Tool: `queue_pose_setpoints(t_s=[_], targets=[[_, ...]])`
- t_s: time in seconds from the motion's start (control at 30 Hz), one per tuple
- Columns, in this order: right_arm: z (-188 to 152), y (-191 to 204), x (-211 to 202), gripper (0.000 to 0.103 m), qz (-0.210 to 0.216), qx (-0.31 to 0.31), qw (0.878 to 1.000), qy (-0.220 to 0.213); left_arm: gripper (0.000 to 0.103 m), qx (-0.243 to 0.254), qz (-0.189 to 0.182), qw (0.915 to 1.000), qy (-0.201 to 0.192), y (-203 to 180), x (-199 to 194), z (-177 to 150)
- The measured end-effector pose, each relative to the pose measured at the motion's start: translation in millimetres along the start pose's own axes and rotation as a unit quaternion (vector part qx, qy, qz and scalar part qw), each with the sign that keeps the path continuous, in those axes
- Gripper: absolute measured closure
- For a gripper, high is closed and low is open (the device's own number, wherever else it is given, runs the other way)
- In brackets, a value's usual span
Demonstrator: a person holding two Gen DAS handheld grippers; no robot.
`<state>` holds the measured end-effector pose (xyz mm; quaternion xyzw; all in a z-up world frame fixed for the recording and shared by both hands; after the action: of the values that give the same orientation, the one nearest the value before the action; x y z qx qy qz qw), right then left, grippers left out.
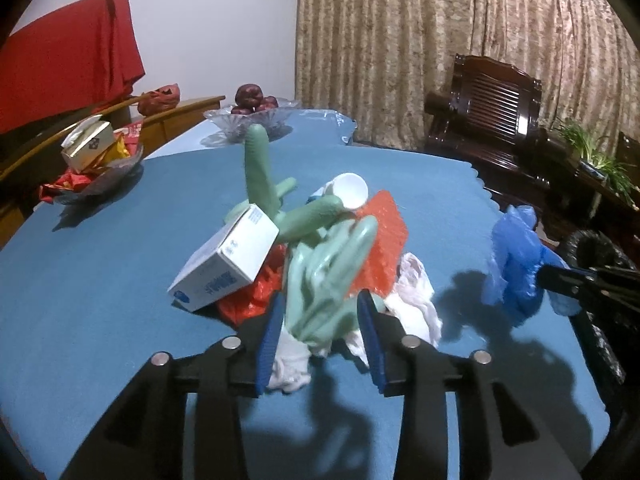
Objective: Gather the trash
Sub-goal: 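Lift the green glove and blue plastic bags off the table with both tools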
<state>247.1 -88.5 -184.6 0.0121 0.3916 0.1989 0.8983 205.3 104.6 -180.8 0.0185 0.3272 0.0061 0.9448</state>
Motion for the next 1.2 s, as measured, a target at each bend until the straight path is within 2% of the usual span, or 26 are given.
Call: queue_pose_setpoints(t_s=[0.13, 0.17, 0.2, 0.3, 0.53, 0.87, 1.2], targets=[[1, 0, 2, 0.098, 0.000, 0.001, 1.000, 0.001, 0.063, 0.007, -0.001, 1.0000, 0.000, -1, 14, 6], [3, 0, 4, 0.098, 0.000, 0.001, 1.000, 0.002, 0.070, 0.009, -0.002, 1.0000, 0.002, -2, 16, 6], [4, 1, 4, 0.098, 0.001, 0.000, 1.000, 0.002, 0.086, 0.010, -0.008, 0.9999, 0.006, -3, 19, 5], [5, 2, 2, 0.098, 0.001, -0.005, 1.000, 0.001, 0.092, 0.008, -0.010, 0.9999, 0.003, -5, 15, 5], [13, 3, -16, 0.098, 0.004, -0.005, 1.000, -0.017, 0.094, -0.024, -0.023, 0.9990, -0.028, 2, -31, 11], [13, -5, -53, 0.098, 0.003, -0.001, 0.999, -0.040, 0.094, -0.018, -0.049, 0.9969, -0.059, -19, -82, 16], [-21, -19, -49, 0.098, -0.014, 0.015, 1.000, -0.001, 0.094, 0.005, -0.064, 0.9979, -0.003, -39, -55, -16]])
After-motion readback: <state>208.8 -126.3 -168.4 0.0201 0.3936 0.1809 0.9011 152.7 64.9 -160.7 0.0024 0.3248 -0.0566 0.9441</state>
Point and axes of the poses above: each gripper's, at about its wrist camera, not at the fingertips, and x roughly the way its jaws point, y to its left, z to its top, the point moved 4 cm from there along x, roughly the way its jaws point, and after that the axes turned 3 degrees about x, right-handed, at the moved point
